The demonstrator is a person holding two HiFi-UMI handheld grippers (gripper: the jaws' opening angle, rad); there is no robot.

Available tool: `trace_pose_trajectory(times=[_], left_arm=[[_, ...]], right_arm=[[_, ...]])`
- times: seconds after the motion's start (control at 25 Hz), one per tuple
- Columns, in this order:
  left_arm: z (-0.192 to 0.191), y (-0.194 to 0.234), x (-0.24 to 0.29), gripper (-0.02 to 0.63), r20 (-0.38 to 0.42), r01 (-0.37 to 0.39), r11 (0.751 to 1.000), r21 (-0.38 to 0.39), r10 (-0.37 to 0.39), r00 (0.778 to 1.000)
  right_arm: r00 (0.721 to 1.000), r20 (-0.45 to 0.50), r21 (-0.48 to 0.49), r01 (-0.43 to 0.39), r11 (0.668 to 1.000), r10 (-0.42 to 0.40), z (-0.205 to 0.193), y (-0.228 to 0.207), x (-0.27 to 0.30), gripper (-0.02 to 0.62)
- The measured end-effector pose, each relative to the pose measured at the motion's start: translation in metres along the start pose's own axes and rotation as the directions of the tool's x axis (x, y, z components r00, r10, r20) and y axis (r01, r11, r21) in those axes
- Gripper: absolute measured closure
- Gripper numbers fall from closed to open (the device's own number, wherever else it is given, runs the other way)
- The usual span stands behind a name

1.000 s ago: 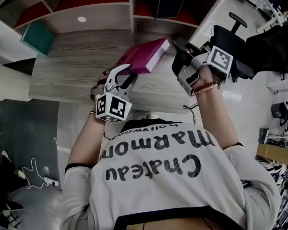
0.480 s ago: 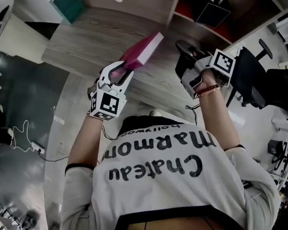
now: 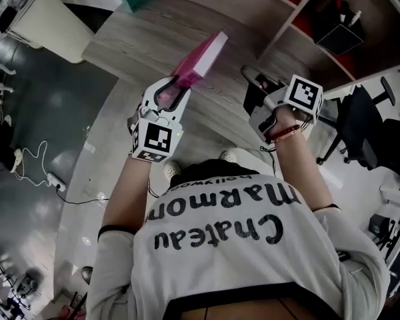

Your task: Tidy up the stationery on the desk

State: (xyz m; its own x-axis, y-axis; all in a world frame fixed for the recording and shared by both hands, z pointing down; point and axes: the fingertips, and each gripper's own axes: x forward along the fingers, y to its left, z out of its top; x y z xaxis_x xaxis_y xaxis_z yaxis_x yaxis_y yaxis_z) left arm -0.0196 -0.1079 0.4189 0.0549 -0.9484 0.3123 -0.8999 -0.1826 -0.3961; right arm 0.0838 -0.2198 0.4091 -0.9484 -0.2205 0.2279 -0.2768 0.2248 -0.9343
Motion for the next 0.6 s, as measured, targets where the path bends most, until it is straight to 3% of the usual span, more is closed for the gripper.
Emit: trace_pose_trajectory(times=[0.32,0.6], left_arm=[[-0.022,0.082,-0.049,0.457,0.053,-0.062,0.997,-0.042,0.064,0.997],[-0.032,0.144,-0.081,0.457,0.124,-0.094,0.988,-0.119,0.109,0.986]], right_arm=[[0.999,-0.054,-0.115,-0.014,0.993,0.008,-0.079,0.043,0.067,0.575],[0.998,-0.058,-0.224,-0.001,0.975,-0.013,-0.12,0.075,0.113,0.577]])
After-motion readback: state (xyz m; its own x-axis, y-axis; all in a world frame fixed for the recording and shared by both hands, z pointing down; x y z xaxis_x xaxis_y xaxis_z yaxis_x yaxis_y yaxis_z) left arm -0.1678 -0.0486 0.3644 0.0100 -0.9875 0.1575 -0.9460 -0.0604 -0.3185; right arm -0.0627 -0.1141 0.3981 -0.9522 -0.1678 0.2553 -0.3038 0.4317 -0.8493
